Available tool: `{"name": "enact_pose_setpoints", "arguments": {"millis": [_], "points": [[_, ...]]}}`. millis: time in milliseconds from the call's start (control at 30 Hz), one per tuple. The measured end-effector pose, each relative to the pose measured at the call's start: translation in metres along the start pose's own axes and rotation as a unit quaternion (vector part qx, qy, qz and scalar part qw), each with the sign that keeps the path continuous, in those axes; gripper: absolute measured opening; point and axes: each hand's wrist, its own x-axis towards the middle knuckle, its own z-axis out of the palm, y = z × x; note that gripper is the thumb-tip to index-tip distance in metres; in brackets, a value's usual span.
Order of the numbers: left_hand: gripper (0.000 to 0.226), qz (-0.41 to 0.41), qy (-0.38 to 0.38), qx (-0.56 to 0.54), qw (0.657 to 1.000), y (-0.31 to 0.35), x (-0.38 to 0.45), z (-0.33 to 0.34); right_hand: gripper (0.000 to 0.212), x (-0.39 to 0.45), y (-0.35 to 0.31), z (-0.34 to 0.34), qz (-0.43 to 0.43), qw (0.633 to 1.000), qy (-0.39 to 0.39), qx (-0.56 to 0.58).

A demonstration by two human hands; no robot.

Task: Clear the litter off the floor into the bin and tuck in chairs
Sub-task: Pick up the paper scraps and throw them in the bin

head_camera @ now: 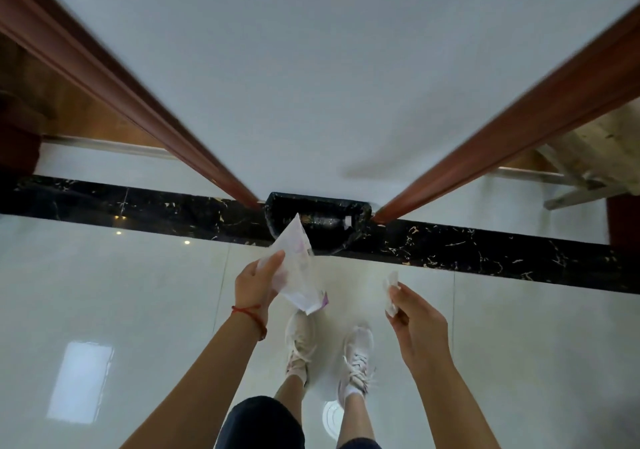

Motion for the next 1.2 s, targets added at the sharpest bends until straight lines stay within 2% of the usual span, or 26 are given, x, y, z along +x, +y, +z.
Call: {"name": "enact_pose_setpoints", "arguments": {"millis": [67,133,333,533,600,667,733,800,933,1000,1067,1133,1200], "points": [[0.019,-0.013,0.006,-0.005,1.000,-0.007,0.018,0.008,0.029,0.016,0.003,-0.005,0.001,1.000,-0.002,0.000],[0.016,-0.034,0.014,-0.025,0.999,-0.012,0.030,0.015,0.030,0.027,0.004,-0.007,-0.001,1.000,-0.006,-0.005],[0.024,-0.087,0.039,-0.084,0.992,-0.015,0.049,0.035,0.007,0.042,0.000,-0.002,-0.008,1.000,-0.004,-0.010],[0.028,-0.111,0.023,-0.151,0.982,-0.001,0.048,0.056,0.006,0.046,-0.001,0.003,-0.004,1.000,-0.010,-0.015],[0.038,-0.113,0.034,-0.112,0.987,0.001,0.051,0.059,0.007,0.048,-0.001,0.003,-0.004,1.000,-0.006,-0.013],[0.028,-0.105,0.057,-0.046,0.992,-0.002,0.055,0.058,0.007,0.050,0.000,0.002,-0.003,1.000,0.002,-0.018],[0.020,-0.035,0.071,0.085,0.993,-0.007,0.057,0.053,0.013,0.052,0.000,0.001,-0.001,1.000,0.013,-0.017],[0.037,0.072,0.052,0.246,0.965,-0.014,0.053,0.046,0.017,0.055,0.000,0.002,0.000,1.000,0.017,-0.017],[0.048,0.257,-0.015,0.445,0.857,-0.018,0.041,0.027,0.007,0.057,-0.001,0.010,-0.020,0.996,0.032,-0.082],[0.049,0.302,-0.041,0.525,0.795,-0.018,0.038,0.017,0.014,0.060,0.002,0.017,-0.056,0.985,0.042,-0.155],[0.049,0.333,-0.053,0.570,0.750,-0.017,0.036,0.008,0.012,0.066,0.007,0.028,-0.095,0.968,0.034,-0.231],[0.047,0.362,-0.055,0.586,0.723,-0.016,0.033,0.002,0.006,0.075,0.015,0.041,-0.116,0.950,0.030,-0.288],[0.046,0.378,-0.052,0.593,0.709,-0.015,0.035,-0.003,0.011,0.090,0.022,0.056,-0.121,0.939,0.028,-0.320]]}}
